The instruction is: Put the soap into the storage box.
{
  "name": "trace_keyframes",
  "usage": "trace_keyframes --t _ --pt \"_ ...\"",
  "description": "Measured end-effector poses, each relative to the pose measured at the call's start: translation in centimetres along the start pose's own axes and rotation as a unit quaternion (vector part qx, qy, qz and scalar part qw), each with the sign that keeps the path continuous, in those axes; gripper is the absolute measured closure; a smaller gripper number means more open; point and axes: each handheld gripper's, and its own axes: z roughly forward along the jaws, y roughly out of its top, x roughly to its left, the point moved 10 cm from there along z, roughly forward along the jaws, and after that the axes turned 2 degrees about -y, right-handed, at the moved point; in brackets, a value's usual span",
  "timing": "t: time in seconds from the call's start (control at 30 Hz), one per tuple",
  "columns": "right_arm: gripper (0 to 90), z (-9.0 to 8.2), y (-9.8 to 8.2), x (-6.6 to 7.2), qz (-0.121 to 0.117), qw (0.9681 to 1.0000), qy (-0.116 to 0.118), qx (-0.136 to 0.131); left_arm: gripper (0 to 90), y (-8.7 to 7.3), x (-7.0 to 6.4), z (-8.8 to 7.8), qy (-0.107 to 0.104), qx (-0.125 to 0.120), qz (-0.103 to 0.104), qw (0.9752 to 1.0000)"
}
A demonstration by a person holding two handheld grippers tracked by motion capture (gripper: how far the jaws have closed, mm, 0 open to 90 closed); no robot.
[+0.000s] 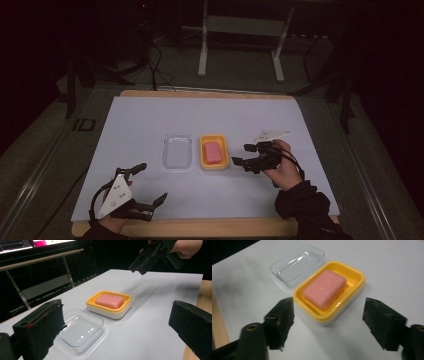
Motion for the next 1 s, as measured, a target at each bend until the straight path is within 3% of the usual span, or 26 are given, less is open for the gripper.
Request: trace_keyframes --t 0.27,0.37,0.53,0.77,0.9,1.0 --pt "24.8 -1.4 -1.7 -0.4 0.002 0.9999 -0.006 -0.015 0.6 -0.1 0.0 0.1 0.001 0.004 0.003 1.0000" --pt "19.8 -1.9 -2.6 -0.5 -0.008 0.9996 -0.016 -0.022 0.6 -0.1 0.0 0.1 0.000 0.003 0.002 1.0000" --pt "15.9 -2.9 -3.4 -0.5 0.003 0.9991 -0.018 -0.038 0.6 -0.1 0.0 0.1 0.001 0.003 0.001 1.0000" --pt "15.9 -3.8 -5.0 -1.2 -0.006 0.9980 -0.054 -0.032 0.6 -0.1 0.0 0.1 0.001 0.002 0.002 1.0000" --pt "17.3 -4.8 -5.4 -2.2 -0.011 0.9947 -0.090 -0.047 0.6 -0.1 0.0 0.1 0.000 0.002 0.002 1.0000" --pt "17.3 -5.4 -5.9 -2.9 0.003 0.9932 -0.103 -0.053 0.6 0.0 0.0 0.0 -0.001 0.001 0.003 1.0000"
